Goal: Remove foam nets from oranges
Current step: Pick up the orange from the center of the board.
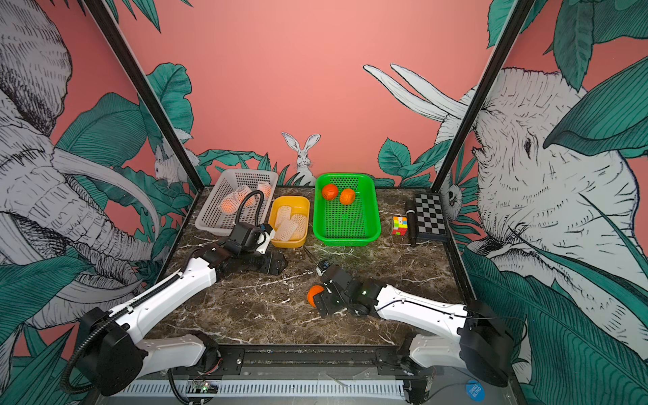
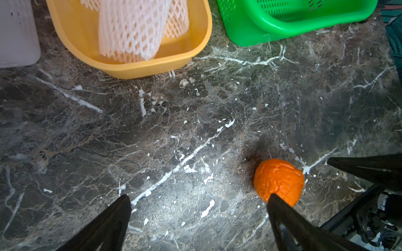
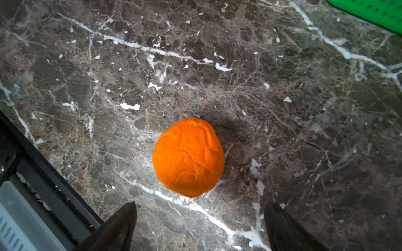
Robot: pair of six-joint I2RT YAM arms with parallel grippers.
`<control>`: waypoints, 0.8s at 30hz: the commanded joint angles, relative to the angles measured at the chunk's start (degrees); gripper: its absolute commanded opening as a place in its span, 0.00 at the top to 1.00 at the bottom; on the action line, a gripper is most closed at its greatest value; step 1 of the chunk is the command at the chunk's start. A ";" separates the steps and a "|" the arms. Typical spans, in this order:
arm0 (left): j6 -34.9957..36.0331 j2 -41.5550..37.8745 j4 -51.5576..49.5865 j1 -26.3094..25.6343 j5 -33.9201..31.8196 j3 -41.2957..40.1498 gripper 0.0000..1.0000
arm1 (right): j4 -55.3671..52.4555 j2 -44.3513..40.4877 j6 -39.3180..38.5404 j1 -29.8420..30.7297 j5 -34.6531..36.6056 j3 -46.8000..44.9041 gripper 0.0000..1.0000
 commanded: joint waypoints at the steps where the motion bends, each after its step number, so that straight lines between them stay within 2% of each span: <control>1: -0.97 -1.98 -0.25 0.15 0.77 -1.46 0.01 | 4.13 2.66 -2.50 1.23 2.19 2.82 0.04; 3: -1.02 -2.14 0.14 0.23 1.06 -2.07 0.01 | 4.09 4.65 -3.24 1.31 2.86 3.50 0.01; 12: -1.02 -1.28 1.07 0.23 1.40 -2.98 0.01 | 6.99 12.96 -5.50 1.36 2.38 6.13 0.02; 24: -1.02 -0.46 1.33 1.54 1.29 -2.78 0.01 | 8.10 15.02 -5.84 1.68 2.32 4.10 0.20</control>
